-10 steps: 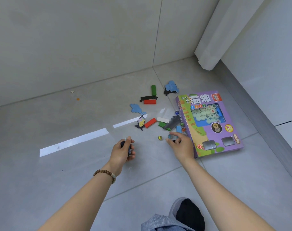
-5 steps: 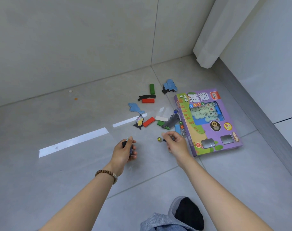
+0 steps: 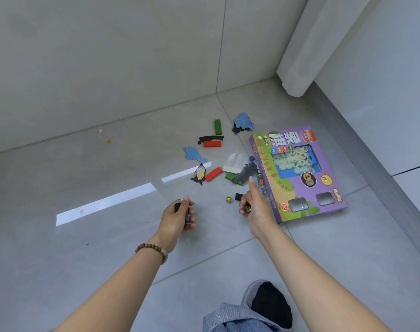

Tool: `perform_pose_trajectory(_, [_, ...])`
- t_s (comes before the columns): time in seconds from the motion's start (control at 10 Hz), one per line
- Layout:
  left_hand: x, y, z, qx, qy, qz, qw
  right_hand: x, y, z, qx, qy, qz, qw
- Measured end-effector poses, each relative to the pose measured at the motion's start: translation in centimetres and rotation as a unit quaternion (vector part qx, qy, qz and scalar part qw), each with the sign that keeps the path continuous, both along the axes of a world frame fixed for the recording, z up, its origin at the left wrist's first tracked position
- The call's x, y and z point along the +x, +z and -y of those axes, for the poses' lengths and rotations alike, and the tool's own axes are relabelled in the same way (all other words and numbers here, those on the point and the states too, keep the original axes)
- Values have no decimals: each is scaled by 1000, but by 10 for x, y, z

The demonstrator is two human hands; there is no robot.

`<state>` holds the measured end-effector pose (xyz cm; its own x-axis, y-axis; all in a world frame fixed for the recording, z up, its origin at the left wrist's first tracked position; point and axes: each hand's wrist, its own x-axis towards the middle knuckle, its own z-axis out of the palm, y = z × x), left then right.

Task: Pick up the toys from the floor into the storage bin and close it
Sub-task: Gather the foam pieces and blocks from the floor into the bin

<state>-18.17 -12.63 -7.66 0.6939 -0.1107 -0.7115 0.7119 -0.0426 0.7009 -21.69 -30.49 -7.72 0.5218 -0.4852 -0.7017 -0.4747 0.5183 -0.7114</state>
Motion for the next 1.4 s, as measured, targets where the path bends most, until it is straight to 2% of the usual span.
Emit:
perform_pose_trajectory(0.2, [0, 0, -1, 6, -5, -4, 1000, -3, -3, 7, 5, 55, 17, 998])
perform_pose_trajectory(0.3, [0, 0, -2, 6, -6, -5, 1000, -5, -5, 7, -71, 120, 27, 990])
perform_pose_trajectory(0.4, [-1, 0, -2, 6, -8, -5, 1000, -6, -10, 4, -184, 190, 35, 964])
perform_pose_trajectory(0.5, [-2, -1, -3, 9, -8, -5, 1000, -5, -18, 0, -272, 254, -22, 928])
perform_pose_trajectory(0.6, [-2, -1, -3, 9, -7, -2, 1000, -6, -21, -3, -355, 311, -88, 877])
perform_pose_trajectory(0.7, [-2, 0, -2, 6, -7, 3, 1000, -5, -18, -4, -352, 289, -58, 888])
perform_pose_trajectory(0.8, [-2, 3, 0, 12, -8, 2, 1000, -1, -9, -2, -176, 143, 7, 974])
perform_pose_trajectory(0.9, [2, 8, 3, 18, -14, 4, 1000, 2, 3, 14, 51, 5, 44, 998])
perform_pose_trajectory(1.0, [7, 14, 10, 23, -21, 11, 999, 3, 5, 34, 114, -50, 59, 991])
perform_pose_trajectory(1.2, [7, 13, 23, 41, -47, 7, 998, -12, -2, 76, 57, -82, 21, 995])
perform_pose_trajectory(1.3, [4, 9, 29, 47, -56, -6, 997, -18, -13, 91, -109, -42, -22, 993])
perform_pose_trajectory(1.4, [2, 5, 34, 54, -63, -16, 996, -22, -25, 96, -214, 28, -32, 976])
